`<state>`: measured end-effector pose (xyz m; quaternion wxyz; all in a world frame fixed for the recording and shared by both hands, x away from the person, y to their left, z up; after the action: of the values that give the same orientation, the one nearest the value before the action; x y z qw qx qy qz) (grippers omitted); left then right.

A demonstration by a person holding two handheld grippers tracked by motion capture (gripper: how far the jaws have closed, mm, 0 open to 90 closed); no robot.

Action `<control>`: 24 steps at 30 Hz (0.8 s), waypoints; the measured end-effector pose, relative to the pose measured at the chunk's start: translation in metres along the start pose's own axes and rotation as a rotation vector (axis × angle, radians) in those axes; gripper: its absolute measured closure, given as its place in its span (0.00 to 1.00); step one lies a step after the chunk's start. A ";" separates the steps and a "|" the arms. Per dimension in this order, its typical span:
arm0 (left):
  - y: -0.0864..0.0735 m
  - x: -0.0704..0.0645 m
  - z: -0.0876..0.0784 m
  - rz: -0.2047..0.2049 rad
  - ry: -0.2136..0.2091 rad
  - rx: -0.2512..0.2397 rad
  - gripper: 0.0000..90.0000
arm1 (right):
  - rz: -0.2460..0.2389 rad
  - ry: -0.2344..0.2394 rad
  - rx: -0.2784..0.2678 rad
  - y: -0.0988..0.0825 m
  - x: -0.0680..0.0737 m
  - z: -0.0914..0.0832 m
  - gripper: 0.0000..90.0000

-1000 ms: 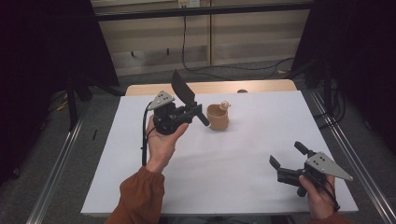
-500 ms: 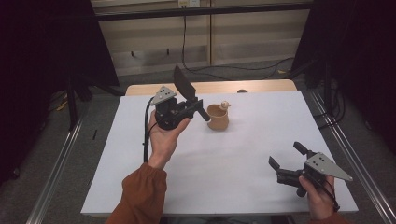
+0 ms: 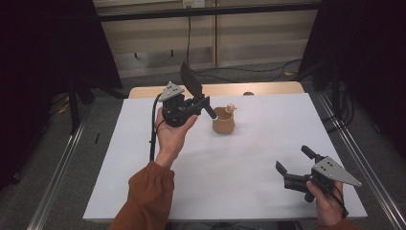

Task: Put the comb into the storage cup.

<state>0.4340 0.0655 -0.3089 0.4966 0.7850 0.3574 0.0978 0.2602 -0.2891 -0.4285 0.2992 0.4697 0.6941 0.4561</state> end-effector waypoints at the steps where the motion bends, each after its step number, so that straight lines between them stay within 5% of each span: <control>1: 0.000 0.001 0.001 -0.002 -0.003 0.001 0.81 | -0.004 -0.001 0.001 0.000 0.000 0.000 0.00; 24: 0.015 0.010 0.025 0.009 0.047 0.003 0.81 | -0.006 0.009 0.003 -0.001 0.001 0.000 0.00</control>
<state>0.4609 0.0500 -0.3105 0.4865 0.7847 0.3656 0.1181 0.2594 -0.2881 -0.4296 0.2968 0.4662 0.6973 0.4564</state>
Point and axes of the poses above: each handheld gripper's, and its own axes: z roughly forward along the jaws, y roughly out of its top, x roughly to its left, the point moved 1 cm from there along z, roughly forward along the jaws, and after that the axes turned 15 degrees about x, right-handed, at the moved point
